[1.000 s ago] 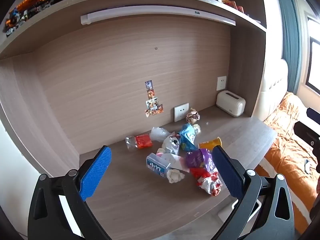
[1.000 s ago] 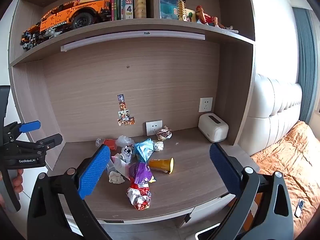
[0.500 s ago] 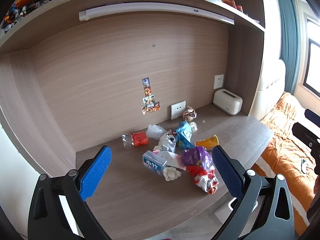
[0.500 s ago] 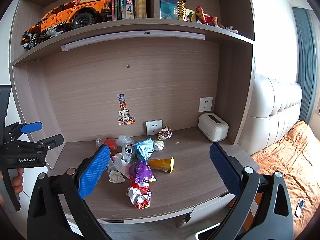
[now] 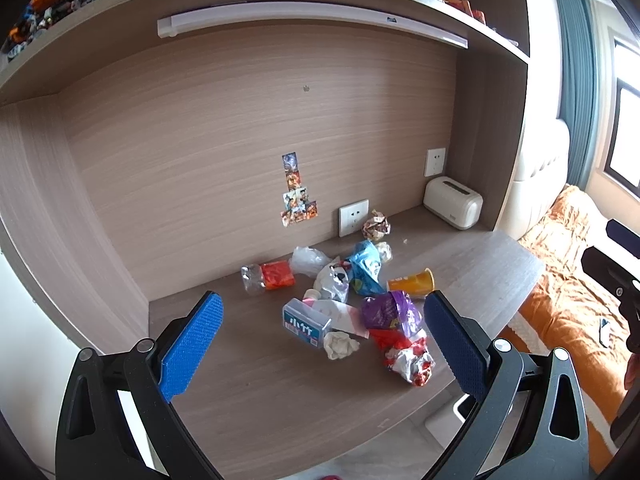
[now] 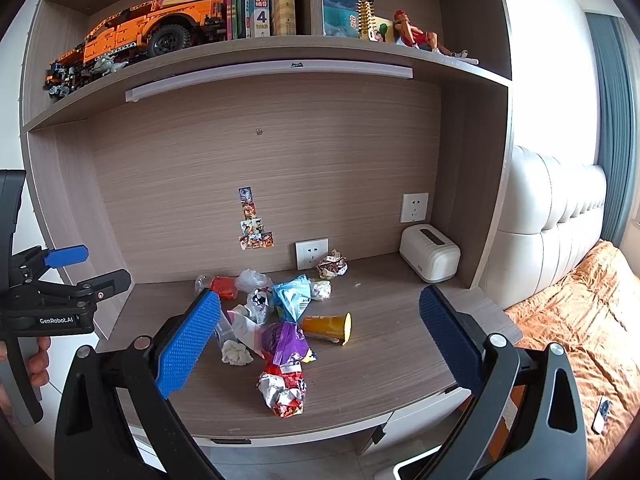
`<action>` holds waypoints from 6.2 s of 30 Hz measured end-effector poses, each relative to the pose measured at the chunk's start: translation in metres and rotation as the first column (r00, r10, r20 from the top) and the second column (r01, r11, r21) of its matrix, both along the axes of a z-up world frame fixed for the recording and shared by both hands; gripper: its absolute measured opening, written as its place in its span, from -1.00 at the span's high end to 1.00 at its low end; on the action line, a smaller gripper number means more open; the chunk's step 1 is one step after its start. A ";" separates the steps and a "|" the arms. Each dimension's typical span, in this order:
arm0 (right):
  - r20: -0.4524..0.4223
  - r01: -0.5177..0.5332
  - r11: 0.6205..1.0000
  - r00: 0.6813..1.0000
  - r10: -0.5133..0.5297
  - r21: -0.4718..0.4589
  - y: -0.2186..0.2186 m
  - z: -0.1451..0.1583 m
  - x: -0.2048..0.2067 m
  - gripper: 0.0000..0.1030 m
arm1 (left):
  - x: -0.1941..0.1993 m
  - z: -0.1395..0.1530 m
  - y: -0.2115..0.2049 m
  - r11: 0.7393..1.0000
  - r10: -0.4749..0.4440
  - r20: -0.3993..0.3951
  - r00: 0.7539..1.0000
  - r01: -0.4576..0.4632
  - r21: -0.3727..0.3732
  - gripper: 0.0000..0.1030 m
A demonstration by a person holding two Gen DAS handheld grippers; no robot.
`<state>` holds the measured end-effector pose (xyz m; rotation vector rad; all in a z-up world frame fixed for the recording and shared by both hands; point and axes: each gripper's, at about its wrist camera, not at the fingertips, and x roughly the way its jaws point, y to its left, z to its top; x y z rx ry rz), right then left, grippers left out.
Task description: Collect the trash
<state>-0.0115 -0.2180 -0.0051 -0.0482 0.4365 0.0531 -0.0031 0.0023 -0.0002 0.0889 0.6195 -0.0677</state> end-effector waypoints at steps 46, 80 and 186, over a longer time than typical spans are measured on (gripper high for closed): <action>-0.012 -0.015 1.000 1.000 0.015 0.000 0.005 0.001 0.007 -0.93 | 0.004 -0.006 0.000 1.000 0.000 -0.005 1.000 0.000 0.003 -0.92; -0.032 -0.046 0.998 0.998 0.045 -0.048 0.025 -0.035 0.037 -0.93 | 0.032 -0.043 0.002 1.000 -0.027 -0.057 0.998 0.028 0.007 -0.92; -0.161 0.501 0.862 0.847 -0.507 -0.080 -0.169 -0.134 -0.056 -0.37 | 0.038 -0.182 -0.307 0.711 -0.696 -0.207 0.687 0.701 -0.063 -0.64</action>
